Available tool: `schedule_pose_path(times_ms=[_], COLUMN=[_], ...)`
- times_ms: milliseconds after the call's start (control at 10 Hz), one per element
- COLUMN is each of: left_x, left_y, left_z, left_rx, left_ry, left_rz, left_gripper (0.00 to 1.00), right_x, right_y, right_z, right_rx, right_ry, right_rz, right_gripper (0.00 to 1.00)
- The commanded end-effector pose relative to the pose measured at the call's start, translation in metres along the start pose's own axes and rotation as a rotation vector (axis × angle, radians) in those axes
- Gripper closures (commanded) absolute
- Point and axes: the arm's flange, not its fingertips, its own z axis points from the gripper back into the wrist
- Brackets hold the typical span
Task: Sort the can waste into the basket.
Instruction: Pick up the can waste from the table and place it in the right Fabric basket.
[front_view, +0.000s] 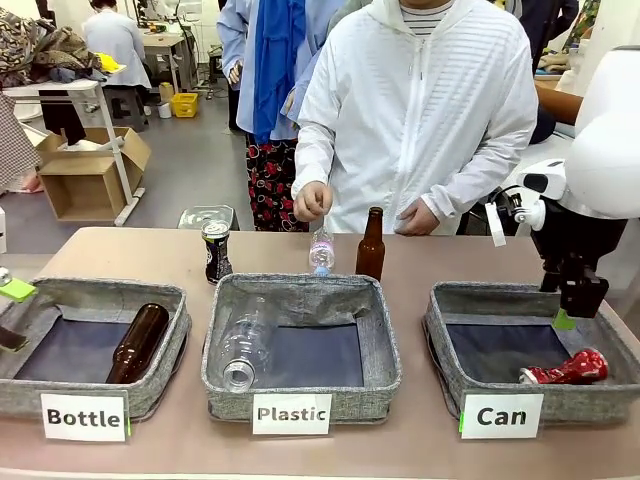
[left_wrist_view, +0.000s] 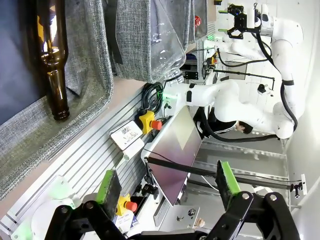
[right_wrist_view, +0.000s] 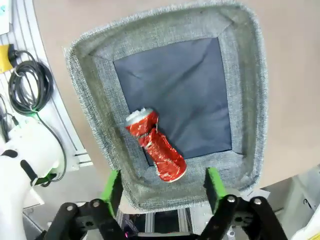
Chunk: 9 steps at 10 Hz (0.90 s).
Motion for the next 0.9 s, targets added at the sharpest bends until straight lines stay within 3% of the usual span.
schedule_pose_path(times_ms=[0, 100, 200, 300, 400, 500, 600, 700, 800], left_x=[0.000, 0.000, 0.000, 0.000, 0.000, 0.000, 0.000, 0.000, 0.000], left_y=[-0.001, -0.001, -0.001, -0.001, -0.001, -0.001, -0.001, -0.001, -0.001], left_z=[0.000, 0.000, 0.000, 0.000, 0.000, 0.000, 0.000, 0.000, 0.000], left_rx=[-0.013, -0.013, -0.013, -0.013, -0.013, -0.013, -0.013, -0.013, -0.013], left_ry=[-0.007, -0.007, -0.007, -0.007, -0.007, -0.007, -0.007, -0.007, -0.007], left_rz=[-0.006, -0.006, -0.006, -0.006, -0.006, -0.006, -0.006, -0.006, -0.006], left_gripper=[0.00, 0.00, 0.00, 0.00, 0.00, 0.00, 0.00, 0.00, 0.00], right_x=[-0.010, -0.017, -0.027, -0.029, -0.035, -0.046, -0.054, -0.061, -0.063], right_y=[0.000, 0.002, -0.001, -0.009, -0.016, -0.021, -0.031, -0.037, -0.039], right_z=[0.008, 0.019, 0.027, 0.036, 0.042, 0.038, 0.028, 0.019, 0.012], right_rx=[0.047, 0.175, 0.412, 0.537, 0.816, 0.985, 1.088, 1.157, 1.129], right_ry=[-0.098, -0.258, -0.405, -0.660, -0.923, -1.128, -1.221, -1.318, -1.384], right_rz=[-0.138, -0.264, -0.557, -0.825, -1.020, -0.997, -1.109, -1.156, -1.232], right_gripper=[0.00, 0.00, 0.00, 0.00, 0.00, 0.00, 0.00, 0.00, 0.00])
